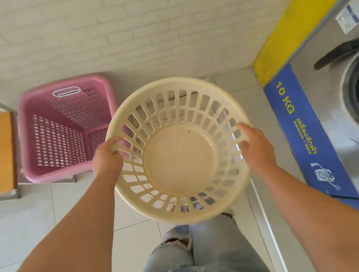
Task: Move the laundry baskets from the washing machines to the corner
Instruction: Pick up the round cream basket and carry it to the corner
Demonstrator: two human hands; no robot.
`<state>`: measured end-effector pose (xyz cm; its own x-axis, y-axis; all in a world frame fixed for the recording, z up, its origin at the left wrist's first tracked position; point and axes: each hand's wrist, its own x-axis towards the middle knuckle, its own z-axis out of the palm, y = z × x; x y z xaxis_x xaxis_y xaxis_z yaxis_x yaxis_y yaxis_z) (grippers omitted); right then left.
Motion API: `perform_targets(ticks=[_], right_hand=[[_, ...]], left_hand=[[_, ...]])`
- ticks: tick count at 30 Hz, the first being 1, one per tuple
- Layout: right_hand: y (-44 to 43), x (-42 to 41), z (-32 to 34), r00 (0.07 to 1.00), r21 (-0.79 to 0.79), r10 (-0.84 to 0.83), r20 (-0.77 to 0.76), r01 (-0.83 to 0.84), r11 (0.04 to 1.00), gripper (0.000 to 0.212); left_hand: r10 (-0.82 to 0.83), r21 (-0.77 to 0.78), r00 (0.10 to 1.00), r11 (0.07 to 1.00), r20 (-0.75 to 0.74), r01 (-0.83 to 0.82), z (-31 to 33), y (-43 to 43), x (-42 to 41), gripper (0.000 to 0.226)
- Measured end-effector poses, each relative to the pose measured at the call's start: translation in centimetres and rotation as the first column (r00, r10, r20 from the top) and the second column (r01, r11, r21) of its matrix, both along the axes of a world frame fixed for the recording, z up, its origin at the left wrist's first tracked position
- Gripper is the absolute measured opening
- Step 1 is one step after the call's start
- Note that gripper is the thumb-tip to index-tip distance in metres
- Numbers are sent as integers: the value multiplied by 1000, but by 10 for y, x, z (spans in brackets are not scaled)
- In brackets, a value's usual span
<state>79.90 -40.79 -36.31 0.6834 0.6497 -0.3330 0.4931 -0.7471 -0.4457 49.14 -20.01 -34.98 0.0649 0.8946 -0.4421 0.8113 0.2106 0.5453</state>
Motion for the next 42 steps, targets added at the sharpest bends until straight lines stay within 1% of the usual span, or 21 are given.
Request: perform_targets(ticks=[4,9,13,17,21,23,25,28,32,35,38,42], right_hand=[[48,33,-15,999,-38,20,-40,-21,999,54],[100,71,-42,998,-76,44,-34,-46,996,51],[135,92,-69,999,-87,35,-35,-37,995,50],[166,110,-105,999,-76,52,-13,-52,996,49],[198,123,-147,998,-45,55,4,-55,997,50],[210,130,-170,998,-46,60,12,-59,997,50],[217,136,-196,997,-48,68,28,-67,997,50],[228,140,-234,996,-43,78,52,-76,996,52],[239,140,-280,995,-47,89,54,-87,995,53],[246,139,-311,995,-41,90,45,-88,995,54],[253,139,-338,995,-49,92,32,-90,995,54],[264,139,-367,995,-53,90,42,-87,995,53]], left_hand=[[26,0,997,1000,-70,-26,-10,37,28,58],[85,-11,992,996,-94,-87,-32,79,70,58],[140,-98,988,985,-60,-145,-60,107,94,62],[177,-114,983,977,-44,-181,-102,134,110,73],[245,-68,969,967,-31,-246,-148,156,124,71],[223,-48,974,973,-38,-225,-171,165,128,68],[163,-13,983,986,-89,-165,-196,172,131,65],[148,12,979,989,-140,-148,-232,178,135,62],[178,-11,972,983,-152,-182,-276,185,138,64],[226,-83,968,968,-113,-236,-306,192,137,66],[245,-136,962,956,-120,-260,-333,201,136,68],[237,-127,959,958,-154,-257,-363,210,135,66]])
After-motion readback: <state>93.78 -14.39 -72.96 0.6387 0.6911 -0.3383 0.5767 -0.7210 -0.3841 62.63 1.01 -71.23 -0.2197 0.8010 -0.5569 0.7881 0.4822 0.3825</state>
